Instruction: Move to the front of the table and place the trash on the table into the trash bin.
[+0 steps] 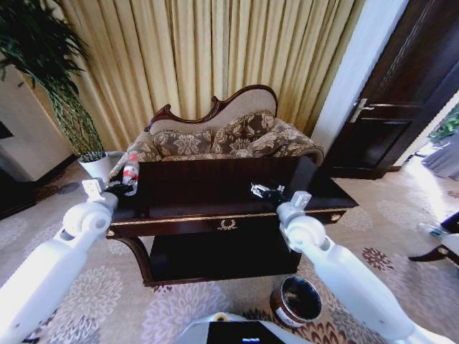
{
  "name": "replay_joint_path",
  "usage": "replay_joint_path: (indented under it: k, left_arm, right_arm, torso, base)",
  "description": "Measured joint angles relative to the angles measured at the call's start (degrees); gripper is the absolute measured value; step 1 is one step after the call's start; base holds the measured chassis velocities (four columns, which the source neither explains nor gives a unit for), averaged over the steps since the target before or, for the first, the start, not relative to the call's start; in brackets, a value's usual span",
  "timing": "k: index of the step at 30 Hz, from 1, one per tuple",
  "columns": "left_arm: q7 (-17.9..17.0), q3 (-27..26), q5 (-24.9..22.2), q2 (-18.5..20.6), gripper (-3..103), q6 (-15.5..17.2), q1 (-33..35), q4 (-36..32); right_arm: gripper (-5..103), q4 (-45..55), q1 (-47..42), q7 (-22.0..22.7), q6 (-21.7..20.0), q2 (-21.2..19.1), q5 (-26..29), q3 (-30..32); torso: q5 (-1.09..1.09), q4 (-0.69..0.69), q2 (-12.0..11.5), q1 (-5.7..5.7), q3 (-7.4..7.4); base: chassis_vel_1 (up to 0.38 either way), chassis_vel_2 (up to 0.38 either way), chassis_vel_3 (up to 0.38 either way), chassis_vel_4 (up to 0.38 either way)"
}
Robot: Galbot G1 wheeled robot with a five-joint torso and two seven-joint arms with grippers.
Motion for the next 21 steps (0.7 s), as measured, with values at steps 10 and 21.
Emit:
replay_joint_path:
  k: [10,21]
  left_arm:
    - [21.35,0.96,14.47,8.47,32,-20.06,0.23,-1.29]
    - [27.75,2.63,12.96,17.96,32,-28.16,-2.44,-4.16]
  right_arm:
    - [100,5.13,1.83,-3.96,-0.77,-1.38,11.98,2.95]
    - [100,10.21,3.53,-8.45,-1.01,-3.2,16.14,4.19]
  torso:
    - [0.01,-0.01,0.0,0.0,0.0]
    - [0.01,-0.01,0.0,0.0,0.0]
  base:
    - [0.0,0.0,0.0,0.0]
    - [0.0,0.0,0.0,0.0]
